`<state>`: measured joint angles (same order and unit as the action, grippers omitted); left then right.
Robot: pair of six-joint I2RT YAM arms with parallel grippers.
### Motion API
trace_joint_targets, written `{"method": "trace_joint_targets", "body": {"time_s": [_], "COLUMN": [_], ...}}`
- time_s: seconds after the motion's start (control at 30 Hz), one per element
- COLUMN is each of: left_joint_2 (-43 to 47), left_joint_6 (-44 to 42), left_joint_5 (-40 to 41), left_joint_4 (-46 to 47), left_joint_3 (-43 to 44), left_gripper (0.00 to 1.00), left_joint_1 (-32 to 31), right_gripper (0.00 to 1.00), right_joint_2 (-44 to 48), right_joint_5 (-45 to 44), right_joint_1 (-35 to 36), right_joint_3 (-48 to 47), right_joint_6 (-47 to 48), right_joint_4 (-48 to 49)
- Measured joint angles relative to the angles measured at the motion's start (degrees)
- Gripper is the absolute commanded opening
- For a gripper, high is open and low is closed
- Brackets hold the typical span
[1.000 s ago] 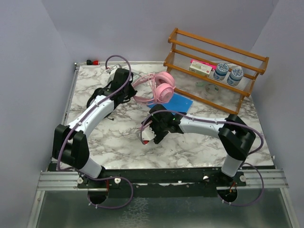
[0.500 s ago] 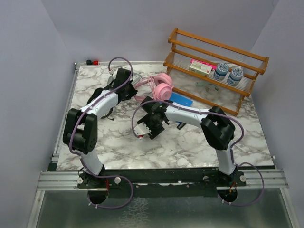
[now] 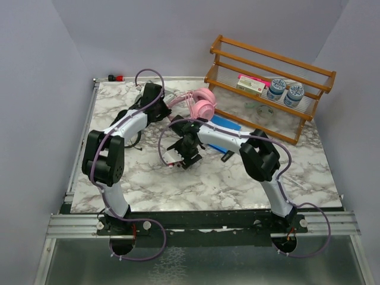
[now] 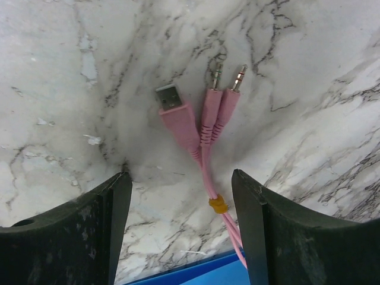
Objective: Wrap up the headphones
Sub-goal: Wrap the headphones cable around the headphones.
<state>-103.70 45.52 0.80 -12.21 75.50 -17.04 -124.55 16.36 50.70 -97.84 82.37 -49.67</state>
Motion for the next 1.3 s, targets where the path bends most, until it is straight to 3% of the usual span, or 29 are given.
{"method": "trace_joint_targets", "body": {"time_s": [0.1, 0.23, 0.47, 0.77, 0.87, 0.97, 1.1, 1.3], "left_joint_2": [-0.7, -2.6, -4.5, -5.8, -5.9, -6.3, -7.0, -7.0], "left_joint_6": [-0.2, -0.8, -2.2, -3.1, -3.4, -3.6, -4.0, -4.3], "left_joint_5": [-0.5, -1.0, -2.4, -4.1, -4.5, -5.0, -6.0, -6.7], "left_joint_4": [0.2, 0.3, 0.5, 0.6, 0.6, 0.6, 0.6, 0.6], "left_joint_3": [0.5, 2.2, 2.8, 3.8, 3.8, 4.0, 4.5, 4.5], "left_gripper": [0.00, 0.00, 0.00, 0.00, 0.00, 0.00, 0.00, 0.00], "left_joint_1": [0.4, 0.6, 1.2, 1.6, 1.8, 2.1, 2.4, 2.5], "right_gripper": [0.69, 0.60, 0.49, 0.47, 0.32, 0.28, 0.02, 0.01], "right_joint_2": [-2.9, -6.6, -8.5, -12.5, -14.2, -15.1, -15.3, -14.2], "right_joint_5": [0.6, 1.7, 3.1, 5.7, 7.1, 8.5, 9.7, 10.9], "right_joint_1": [-0.5, -1.1, -1.7, -2.1, -2.6, -2.8, -3.0, -3.0], "right_joint_3": [-4.8, -10.8, -13.7, -20.1, -22.6, -23.9, -24.0, -22.6], "right_joint_6": [0.2, 0.3, 0.9, 1.2, 1.2, 1.3, 1.4, 2.6], "right_joint_4": [-3.2, -6.7, -9.3, -13.6, -15.4, -17.0, -17.3, -17.2]}}
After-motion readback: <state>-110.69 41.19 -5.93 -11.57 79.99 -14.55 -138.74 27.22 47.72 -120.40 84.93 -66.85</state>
